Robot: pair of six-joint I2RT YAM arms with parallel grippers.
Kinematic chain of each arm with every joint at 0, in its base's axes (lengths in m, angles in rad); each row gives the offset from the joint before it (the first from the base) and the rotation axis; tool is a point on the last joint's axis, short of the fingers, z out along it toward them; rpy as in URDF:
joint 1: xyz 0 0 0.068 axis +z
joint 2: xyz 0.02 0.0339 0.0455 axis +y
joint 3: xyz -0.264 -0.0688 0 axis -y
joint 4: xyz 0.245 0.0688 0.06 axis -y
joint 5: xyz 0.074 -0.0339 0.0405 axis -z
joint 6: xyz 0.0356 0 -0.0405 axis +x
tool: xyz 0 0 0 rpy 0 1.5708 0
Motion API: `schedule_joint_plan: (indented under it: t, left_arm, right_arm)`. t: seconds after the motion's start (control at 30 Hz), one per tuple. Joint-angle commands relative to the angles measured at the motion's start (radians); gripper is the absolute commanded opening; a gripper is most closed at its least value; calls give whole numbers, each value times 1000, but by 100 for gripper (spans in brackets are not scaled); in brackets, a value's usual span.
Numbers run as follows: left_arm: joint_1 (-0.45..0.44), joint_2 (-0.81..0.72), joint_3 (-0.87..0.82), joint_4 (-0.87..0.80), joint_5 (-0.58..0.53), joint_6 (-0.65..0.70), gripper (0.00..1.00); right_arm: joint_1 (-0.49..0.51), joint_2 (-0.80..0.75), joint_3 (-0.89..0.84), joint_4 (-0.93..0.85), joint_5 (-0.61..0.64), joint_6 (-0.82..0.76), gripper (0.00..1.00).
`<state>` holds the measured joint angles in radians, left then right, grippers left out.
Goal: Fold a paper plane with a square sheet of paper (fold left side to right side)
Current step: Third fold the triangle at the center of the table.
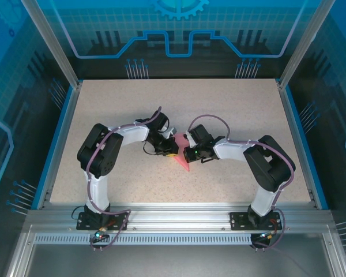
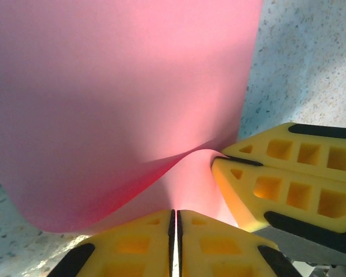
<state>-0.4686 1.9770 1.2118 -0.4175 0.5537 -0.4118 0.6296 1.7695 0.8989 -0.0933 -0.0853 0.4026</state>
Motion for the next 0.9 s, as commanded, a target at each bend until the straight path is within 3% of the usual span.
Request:
schedule_joint_plan:
  t: [0.0, 0.67, 0.87]
  left_arm:
    - [-5, 12, -21, -32, -23, 16, 12]
    - [-5, 36, -44, -60, -98, 25, 12]
    - [-5, 48, -46, -63, -120, 25, 11]
  right_arm:
    - [18, 59, -25, -144, 9, -12, 0]
    - [14, 50, -25, -133, 3, 5, 0]
    - [-5, -2, 53, -133, -16, 29, 21]
